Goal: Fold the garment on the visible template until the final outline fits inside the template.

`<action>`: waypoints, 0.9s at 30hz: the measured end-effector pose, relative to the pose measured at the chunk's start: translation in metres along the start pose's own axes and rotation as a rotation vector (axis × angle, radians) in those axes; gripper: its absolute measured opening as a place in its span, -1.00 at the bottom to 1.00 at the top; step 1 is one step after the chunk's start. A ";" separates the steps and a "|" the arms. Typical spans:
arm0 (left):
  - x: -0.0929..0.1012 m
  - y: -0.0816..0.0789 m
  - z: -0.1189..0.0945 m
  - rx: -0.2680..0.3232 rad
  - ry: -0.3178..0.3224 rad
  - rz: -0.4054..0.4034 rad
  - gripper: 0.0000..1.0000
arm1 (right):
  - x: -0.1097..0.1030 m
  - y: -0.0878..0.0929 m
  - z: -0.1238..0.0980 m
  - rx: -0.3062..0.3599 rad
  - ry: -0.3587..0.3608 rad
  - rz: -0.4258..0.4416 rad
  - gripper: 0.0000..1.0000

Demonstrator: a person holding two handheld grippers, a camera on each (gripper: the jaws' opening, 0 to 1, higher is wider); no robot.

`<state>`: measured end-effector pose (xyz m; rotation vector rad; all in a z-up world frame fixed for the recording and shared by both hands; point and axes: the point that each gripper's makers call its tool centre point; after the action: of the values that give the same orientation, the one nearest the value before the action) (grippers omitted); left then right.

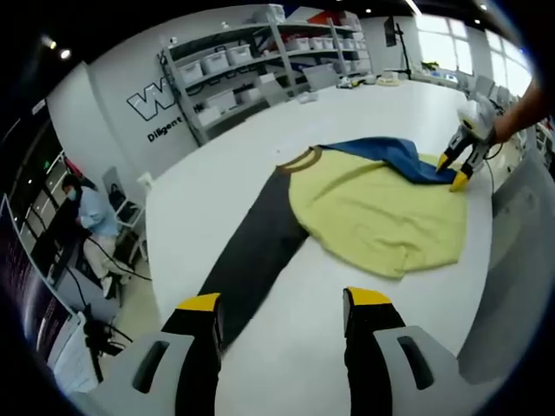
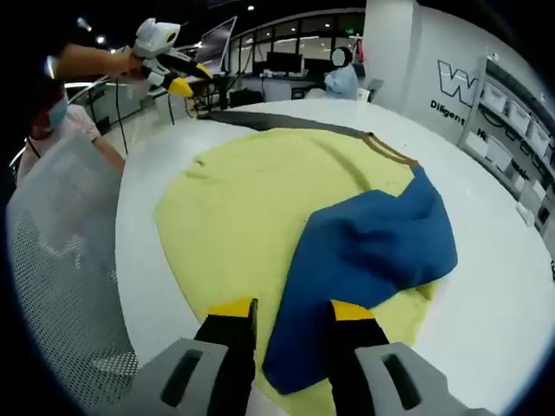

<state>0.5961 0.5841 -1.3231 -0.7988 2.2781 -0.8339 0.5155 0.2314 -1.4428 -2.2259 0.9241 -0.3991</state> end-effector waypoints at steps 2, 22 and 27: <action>0.001 -0.001 -0.002 0.000 -0.005 0.000 0.14 | 0.006 0.000 -0.003 -0.001 0.004 0.028 -0.89; 0.006 -0.038 0.000 0.029 -0.025 0.039 0.09 | 0.110 0.004 -0.057 0.136 0.271 0.363 -1.00; 0.008 -0.038 0.001 0.029 -0.021 0.048 0.09 | 0.112 0.021 -0.064 0.106 0.292 0.321 -0.73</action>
<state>0.6042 0.5540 -1.2993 -0.7336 2.2525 -0.8310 0.5514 0.1101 -1.4089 -1.9099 1.3570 -0.6150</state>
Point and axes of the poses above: the point that each gripper's makers call its tool centre point, and the gripper's own axes: z roughly forward along the fingers, x roughly to its right, y roughly out of its underside, and after that the axes turned 2 degrees about z, right-handed
